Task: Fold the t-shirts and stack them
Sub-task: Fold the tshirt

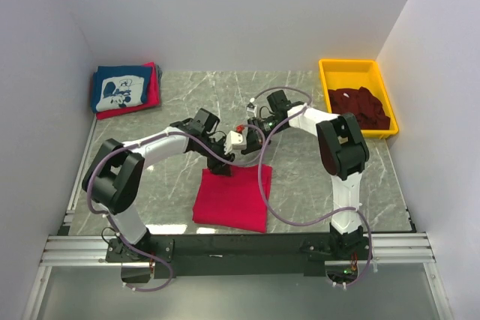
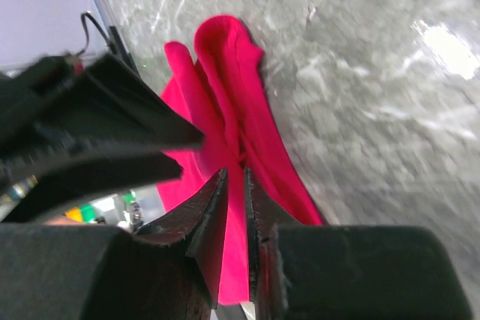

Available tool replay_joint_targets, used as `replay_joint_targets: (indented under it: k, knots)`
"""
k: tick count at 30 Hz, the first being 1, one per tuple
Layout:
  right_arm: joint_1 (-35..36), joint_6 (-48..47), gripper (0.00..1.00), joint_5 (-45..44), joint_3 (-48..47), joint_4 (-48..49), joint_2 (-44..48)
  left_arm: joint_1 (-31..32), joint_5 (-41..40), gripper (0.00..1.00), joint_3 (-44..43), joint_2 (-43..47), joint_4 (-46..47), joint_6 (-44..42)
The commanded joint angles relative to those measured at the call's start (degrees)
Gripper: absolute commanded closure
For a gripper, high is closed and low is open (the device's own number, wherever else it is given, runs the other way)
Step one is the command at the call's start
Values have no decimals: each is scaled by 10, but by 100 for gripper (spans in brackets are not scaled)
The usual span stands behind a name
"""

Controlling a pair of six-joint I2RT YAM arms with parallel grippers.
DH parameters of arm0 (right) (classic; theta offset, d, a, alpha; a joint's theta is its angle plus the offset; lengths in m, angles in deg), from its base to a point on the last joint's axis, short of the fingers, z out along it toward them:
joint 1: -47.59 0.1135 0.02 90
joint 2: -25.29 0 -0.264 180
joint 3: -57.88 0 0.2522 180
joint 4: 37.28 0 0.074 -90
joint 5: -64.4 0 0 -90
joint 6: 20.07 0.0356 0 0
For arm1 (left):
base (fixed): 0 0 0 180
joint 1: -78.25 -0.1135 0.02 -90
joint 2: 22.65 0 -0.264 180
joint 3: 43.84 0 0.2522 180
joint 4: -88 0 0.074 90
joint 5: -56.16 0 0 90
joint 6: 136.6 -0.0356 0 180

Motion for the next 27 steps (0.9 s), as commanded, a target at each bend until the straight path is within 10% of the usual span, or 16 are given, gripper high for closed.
replay_joint_targets:
  k: [1, 9, 18, 27]
  knots:
    - [8, 63, 80, 25, -6, 55, -20, 17, -9, 48, -13, -7, 26, -19]
    - [9, 57, 81, 24, -4, 44, -29, 25, -6, 59, -28, -36, 26, -15]
    - [17, 89, 82, 46, 1, 64, -32, 45, -10, 99, 15, 33, 28, -58]
    - [58, 96, 83, 68, 9, 71, -69, 84, -71, 99, 53, 90, 63, -64]
